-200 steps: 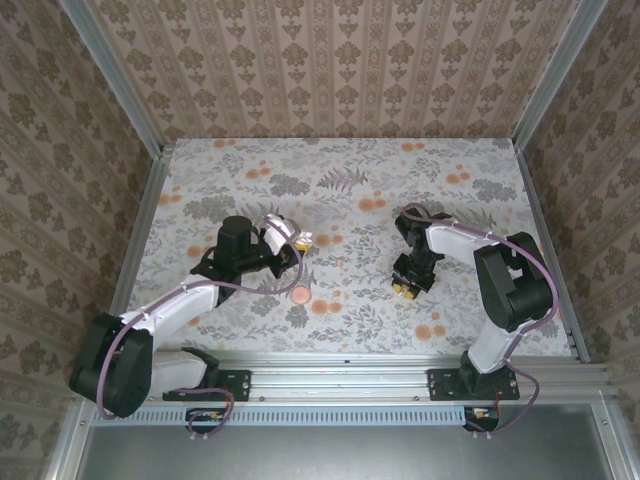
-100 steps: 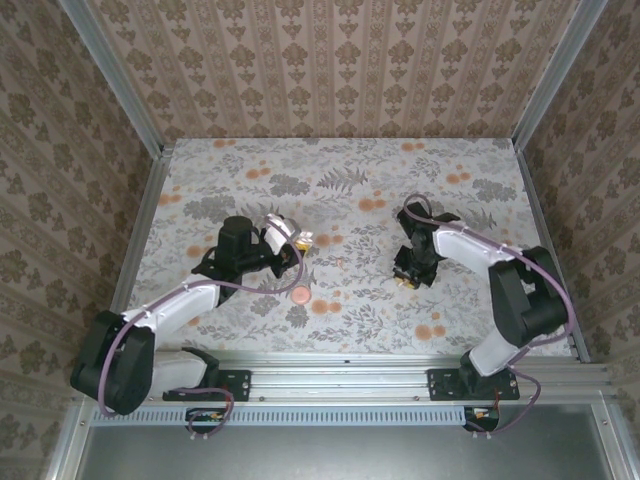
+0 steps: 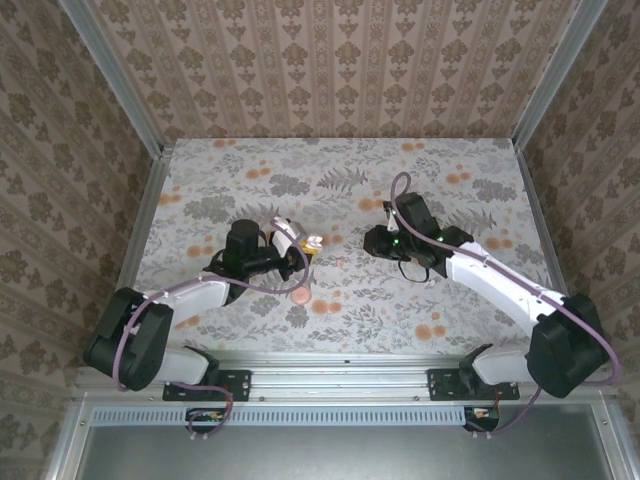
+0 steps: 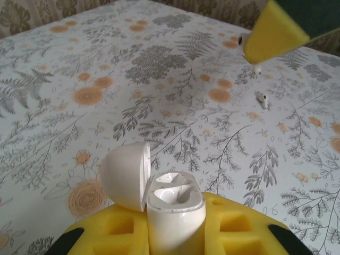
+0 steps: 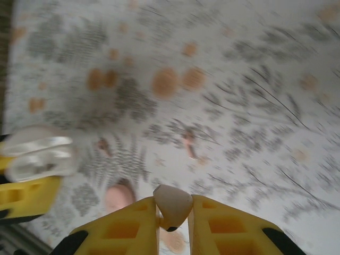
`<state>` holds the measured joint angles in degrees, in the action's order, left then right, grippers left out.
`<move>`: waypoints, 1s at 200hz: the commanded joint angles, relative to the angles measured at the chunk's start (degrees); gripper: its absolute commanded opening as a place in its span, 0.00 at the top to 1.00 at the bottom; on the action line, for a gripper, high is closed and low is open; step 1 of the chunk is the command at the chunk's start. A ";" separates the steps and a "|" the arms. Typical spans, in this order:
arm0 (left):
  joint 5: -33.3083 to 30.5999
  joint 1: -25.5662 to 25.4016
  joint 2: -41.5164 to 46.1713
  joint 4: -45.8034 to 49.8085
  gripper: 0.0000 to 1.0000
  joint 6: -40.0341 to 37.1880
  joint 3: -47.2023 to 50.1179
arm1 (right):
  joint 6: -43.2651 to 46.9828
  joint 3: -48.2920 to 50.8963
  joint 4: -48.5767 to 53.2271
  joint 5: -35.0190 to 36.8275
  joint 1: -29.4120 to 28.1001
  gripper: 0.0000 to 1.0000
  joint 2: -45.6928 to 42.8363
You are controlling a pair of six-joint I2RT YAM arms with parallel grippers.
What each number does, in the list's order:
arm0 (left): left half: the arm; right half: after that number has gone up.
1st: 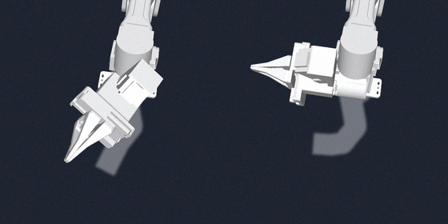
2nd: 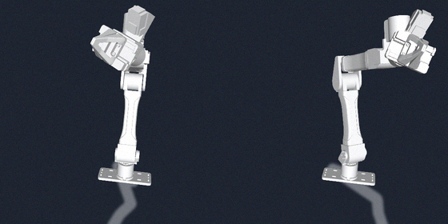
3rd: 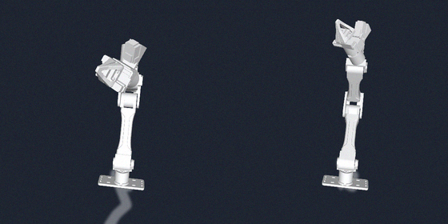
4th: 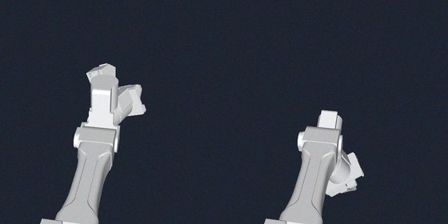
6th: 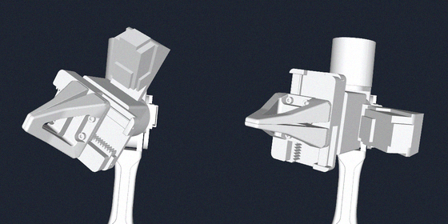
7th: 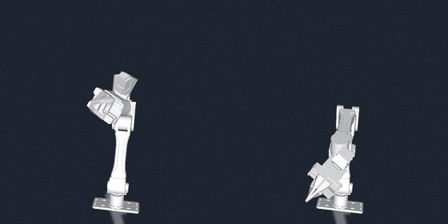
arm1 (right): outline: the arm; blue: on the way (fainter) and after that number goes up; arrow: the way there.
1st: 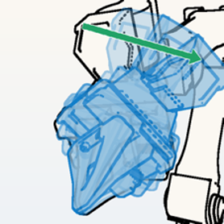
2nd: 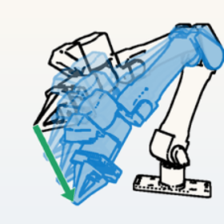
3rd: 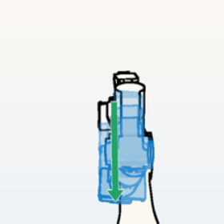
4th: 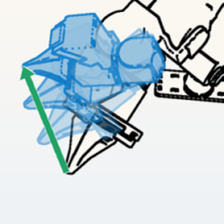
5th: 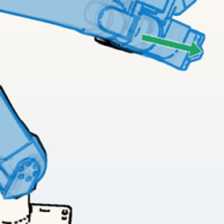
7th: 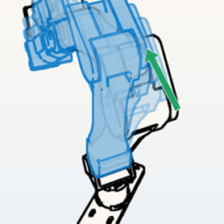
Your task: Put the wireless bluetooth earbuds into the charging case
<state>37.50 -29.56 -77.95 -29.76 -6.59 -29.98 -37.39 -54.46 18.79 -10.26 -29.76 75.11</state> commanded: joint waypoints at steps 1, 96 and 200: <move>3.78 -0.50 -0.10 -3.75 0.94 -0.14 -0.60 | 6.85 1.20 -8.58 -4.18 -1.11 0.81 -2.50; 6.79 -0.76 3.16 -1.11 0.94 -1.94 -2.89 | 20.27 -4.31 -10.89 -10.91 -7.32 0.81 -0.64; 6.78 -1.04 5.26 -3.19 0.94 0.17 -2.90 | 21.14 -7.50 -14.63 -11.94 -9.27 0.82 4.24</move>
<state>42.89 -30.04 -74.50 -30.55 -7.42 -31.59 -17.69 -60.03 6.09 -21.47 -38.63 79.00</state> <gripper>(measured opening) 0.202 0.189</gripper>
